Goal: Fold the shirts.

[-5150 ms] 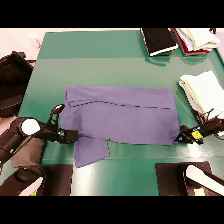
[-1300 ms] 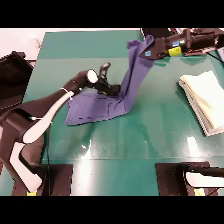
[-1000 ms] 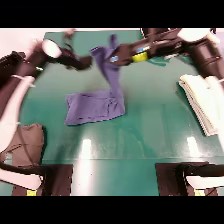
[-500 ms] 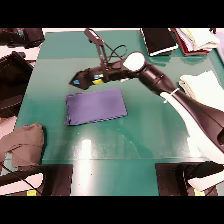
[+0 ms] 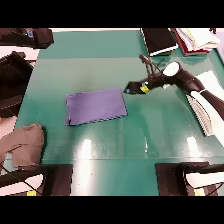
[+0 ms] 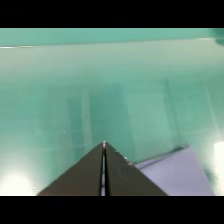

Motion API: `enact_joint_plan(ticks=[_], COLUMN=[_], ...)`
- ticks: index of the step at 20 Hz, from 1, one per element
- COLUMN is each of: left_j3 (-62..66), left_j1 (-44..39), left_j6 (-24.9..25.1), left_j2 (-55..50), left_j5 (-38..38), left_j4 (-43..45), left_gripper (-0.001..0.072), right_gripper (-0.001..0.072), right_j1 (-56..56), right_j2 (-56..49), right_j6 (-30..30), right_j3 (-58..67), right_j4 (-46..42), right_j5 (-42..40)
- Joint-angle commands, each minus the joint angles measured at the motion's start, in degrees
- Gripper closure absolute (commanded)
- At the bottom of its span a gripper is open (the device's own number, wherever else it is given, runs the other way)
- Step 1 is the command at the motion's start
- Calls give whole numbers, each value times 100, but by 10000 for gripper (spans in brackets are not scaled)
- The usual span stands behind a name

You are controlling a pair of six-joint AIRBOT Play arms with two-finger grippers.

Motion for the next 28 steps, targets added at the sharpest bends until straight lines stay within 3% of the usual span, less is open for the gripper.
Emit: enact_joint_plan(ticks=[1,7,9,10,11,16,21,28], left_j3=[-7,-35,-35,-35,-35,-35,-35,-35], left_j1=[-168,-177,-177,-177,-177,-535,-1084,-1207], left_j6=[42,127,127,127,129,291,433,319], left_j2=[-63,-79,-79,-79,-79,-79,-79,-79], left_j5=[22,-4,-2,-2,-4,81,273,426], left_j4=[-26,-129,-205,-302,-437,-549,-549,-592], left_gripper=[680,680,680,680,681,681,680,680], right_gripper=[134,141,353,491,677,693,693,693], right_j1=[-304,638,931,1025,1071,503,-1250,-3901], right_j2=[-520,-1705,-2024,-2118,-2164,-1519,-348,350], right_j6=[-39,-302,-315,-330,-398,-472,-72,-72], right_j3=[-437,361,852,1069,1270,1836,1899,1895], right_j4=[763,1814,1915,1902,1888,1086,-297,-531], right_j5=[146,-2,-79,-129,-153,-140,457,918])
